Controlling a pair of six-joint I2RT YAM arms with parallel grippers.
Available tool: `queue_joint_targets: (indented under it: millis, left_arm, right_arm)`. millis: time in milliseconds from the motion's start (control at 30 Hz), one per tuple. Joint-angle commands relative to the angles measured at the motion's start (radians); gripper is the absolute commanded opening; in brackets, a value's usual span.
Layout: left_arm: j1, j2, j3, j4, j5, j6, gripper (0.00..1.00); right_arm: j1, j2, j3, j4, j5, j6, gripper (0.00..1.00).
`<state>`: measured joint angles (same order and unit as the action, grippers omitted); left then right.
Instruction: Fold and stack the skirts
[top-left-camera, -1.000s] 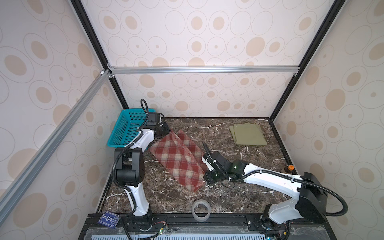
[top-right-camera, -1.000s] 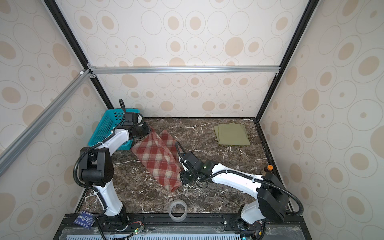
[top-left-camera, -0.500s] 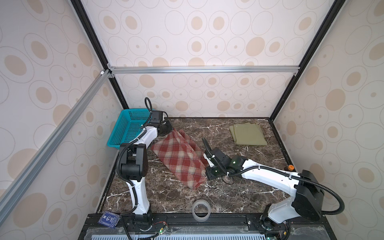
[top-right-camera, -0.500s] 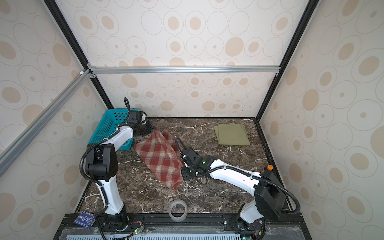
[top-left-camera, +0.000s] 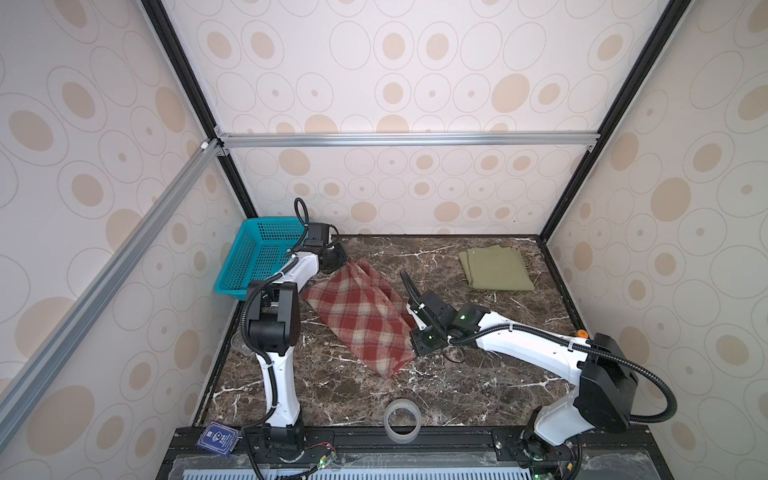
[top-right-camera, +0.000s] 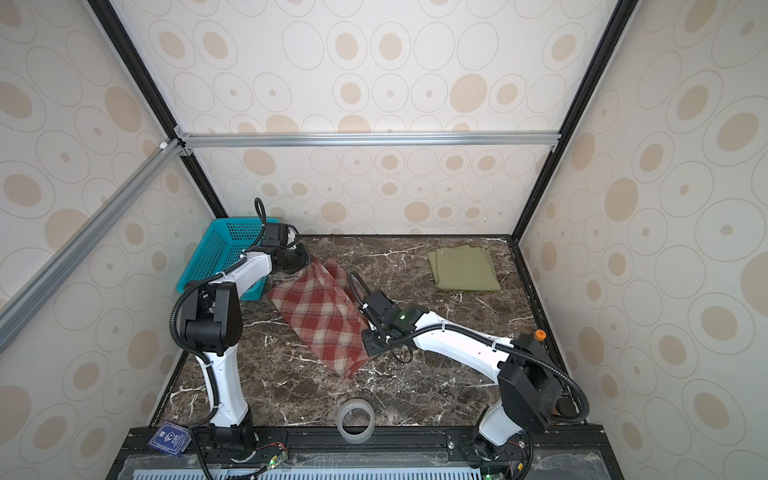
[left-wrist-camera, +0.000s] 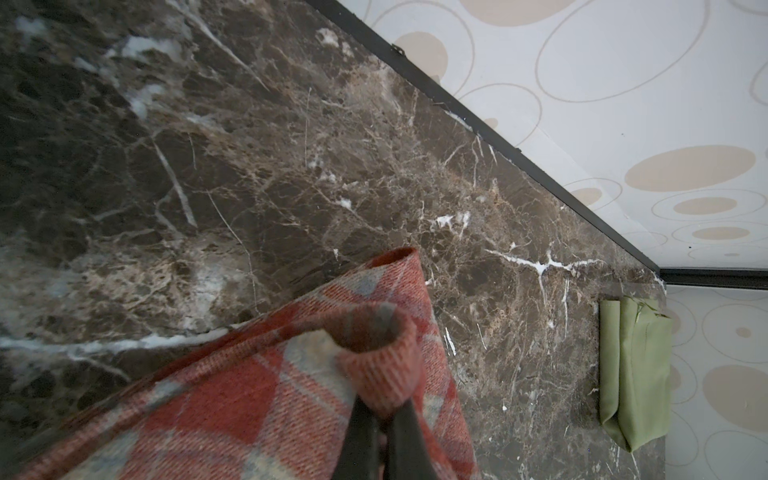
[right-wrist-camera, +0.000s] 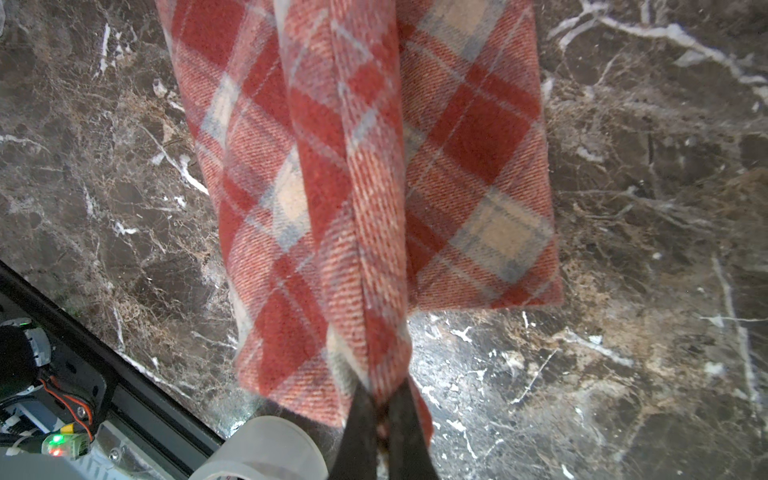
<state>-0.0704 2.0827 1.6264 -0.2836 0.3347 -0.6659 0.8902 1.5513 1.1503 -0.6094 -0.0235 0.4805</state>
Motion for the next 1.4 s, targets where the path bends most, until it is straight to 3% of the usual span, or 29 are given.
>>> queue_joint_targets:
  millis: [0, 1367]
  left_arm:
    - [0.011, 0.021, 0.066, 0.078, -0.055, -0.006, 0.0]
    - [-0.003, 0.085, 0.121, 0.093, -0.07, -0.032, 0.0]
  right_arm:
    - [-0.004, 0.021, 0.024, -0.124, 0.008, -0.02, 0.0]
    - [-0.01, 0.124, 0.141, -0.2, 0.182, -0.087, 0.0]
